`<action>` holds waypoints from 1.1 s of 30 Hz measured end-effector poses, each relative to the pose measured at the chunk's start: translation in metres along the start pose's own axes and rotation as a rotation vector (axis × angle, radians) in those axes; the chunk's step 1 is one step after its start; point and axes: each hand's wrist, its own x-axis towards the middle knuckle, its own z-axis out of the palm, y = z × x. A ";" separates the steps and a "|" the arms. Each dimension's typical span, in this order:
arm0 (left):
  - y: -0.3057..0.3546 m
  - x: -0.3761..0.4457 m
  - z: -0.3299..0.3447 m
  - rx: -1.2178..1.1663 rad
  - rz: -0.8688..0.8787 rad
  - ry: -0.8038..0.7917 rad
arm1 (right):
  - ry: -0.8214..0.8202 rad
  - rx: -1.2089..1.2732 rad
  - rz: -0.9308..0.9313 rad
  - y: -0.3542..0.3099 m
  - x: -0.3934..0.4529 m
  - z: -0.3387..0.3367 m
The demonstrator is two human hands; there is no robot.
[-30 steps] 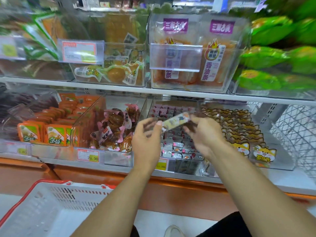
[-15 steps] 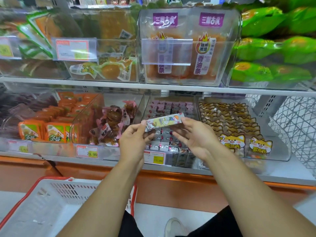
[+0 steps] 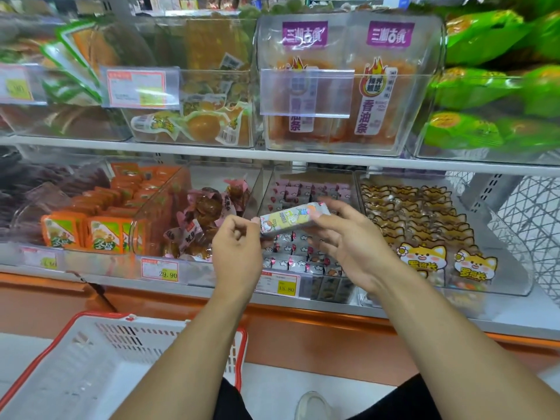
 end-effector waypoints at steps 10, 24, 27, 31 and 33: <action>0.005 -0.004 0.004 -0.250 -0.058 -0.120 | -0.078 -0.032 -0.061 0.007 0.003 -0.006; 0.006 -0.008 0.011 -0.307 -0.051 -0.253 | 0.057 -0.003 -0.054 0.009 0.009 -0.010; 0.005 -0.007 0.012 -0.276 -0.085 -0.228 | 0.023 -0.009 -0.052 0.007 0.009 -0.011; 0.004 -0.004 0.010 -0.260 -0.162 -0.165 | -0.092 -0.085 -0.050 0.006 0.005 -0.010; 0.003 -0.004 0.009 -0.225 -0.177 -0.157 | -0.088 -0.071 -0.048 0.006 0.004 -0.009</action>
